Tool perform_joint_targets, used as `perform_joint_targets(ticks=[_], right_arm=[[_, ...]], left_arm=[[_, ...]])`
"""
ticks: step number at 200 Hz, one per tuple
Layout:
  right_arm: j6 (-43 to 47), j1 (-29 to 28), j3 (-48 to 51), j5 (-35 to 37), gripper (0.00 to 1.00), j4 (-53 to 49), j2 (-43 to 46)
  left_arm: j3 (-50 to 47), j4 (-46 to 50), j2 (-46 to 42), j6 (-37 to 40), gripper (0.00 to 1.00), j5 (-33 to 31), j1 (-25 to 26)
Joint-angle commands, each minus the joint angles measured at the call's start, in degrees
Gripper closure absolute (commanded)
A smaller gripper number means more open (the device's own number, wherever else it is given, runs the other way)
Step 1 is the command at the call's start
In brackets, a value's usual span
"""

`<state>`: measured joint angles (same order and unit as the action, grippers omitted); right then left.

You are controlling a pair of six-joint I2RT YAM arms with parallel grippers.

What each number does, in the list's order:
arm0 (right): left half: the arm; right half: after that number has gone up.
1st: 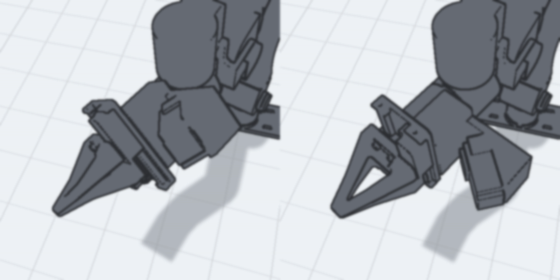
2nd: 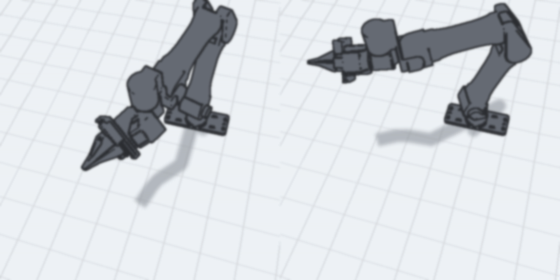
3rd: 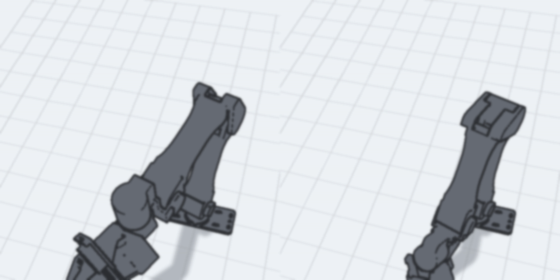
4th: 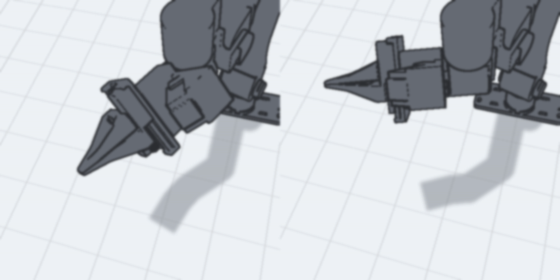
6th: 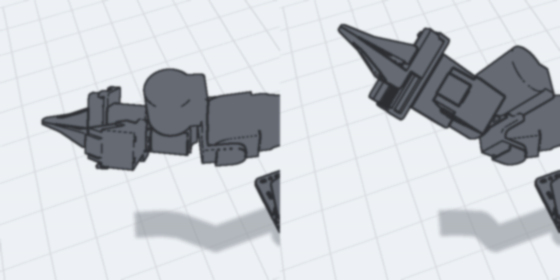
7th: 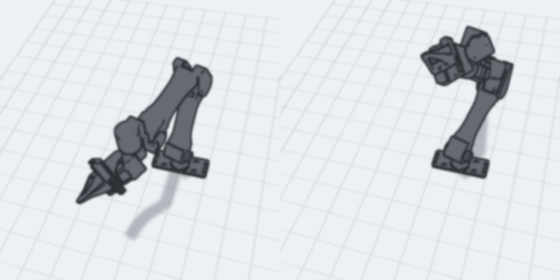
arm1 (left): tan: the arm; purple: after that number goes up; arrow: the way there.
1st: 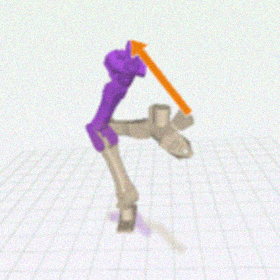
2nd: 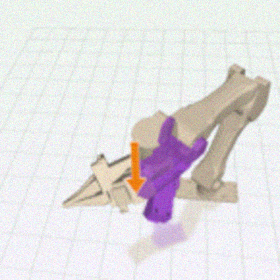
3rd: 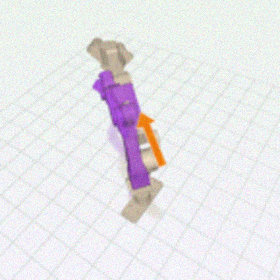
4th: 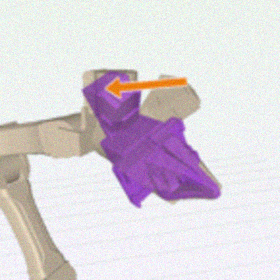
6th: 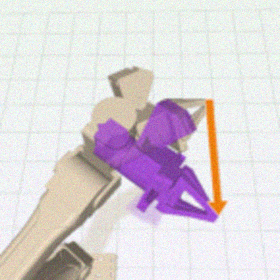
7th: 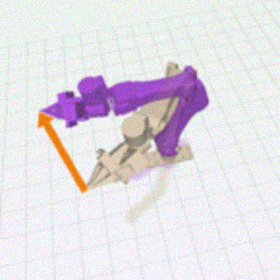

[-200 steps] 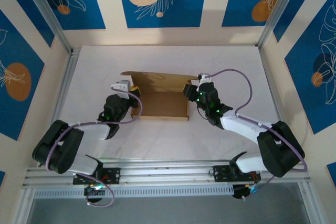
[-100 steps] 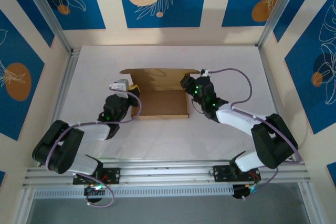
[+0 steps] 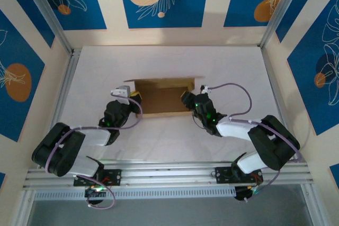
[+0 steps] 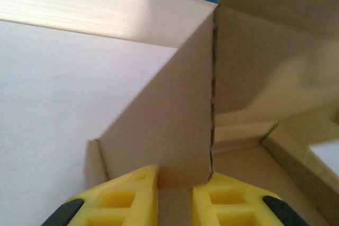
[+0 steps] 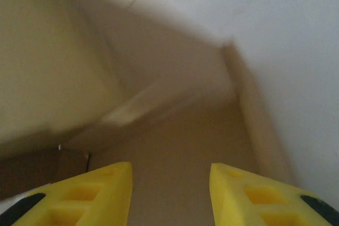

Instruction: Fold the paper box

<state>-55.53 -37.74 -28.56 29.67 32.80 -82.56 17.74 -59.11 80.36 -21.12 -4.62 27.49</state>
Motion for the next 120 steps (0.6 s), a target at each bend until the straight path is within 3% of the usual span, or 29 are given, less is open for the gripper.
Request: perform_joint_targets(ticks=[1, 67, 98, 120], right_arm=[[2.1, -0.9, 1.9, 0.2, 0.56, 2.7, -0.4], [10.5, 0.7, 1.1, -2.6, 0.55, 1.7, 0.6], [16.0, 2.2, 0.1, -6.3, 0.52, -1.0, 4.2], [22.5, 4.9, -0.3, -10.9, 0.49, -3.4, 9.2]], left_arm=[[-1.3, -3.4, -1.4, -0.9, 0.79, 3.4, 1.5], [-3.6, -7.0, 1.3, -0.1, 0.76, 1.7, 1.7], [-2.2, -3.8, -4.7, 2.0, 0.53, 5.2, 1.8], [2.6, 9.0, -11.3, 9.7, 0.38, 10.0, 3.2]])
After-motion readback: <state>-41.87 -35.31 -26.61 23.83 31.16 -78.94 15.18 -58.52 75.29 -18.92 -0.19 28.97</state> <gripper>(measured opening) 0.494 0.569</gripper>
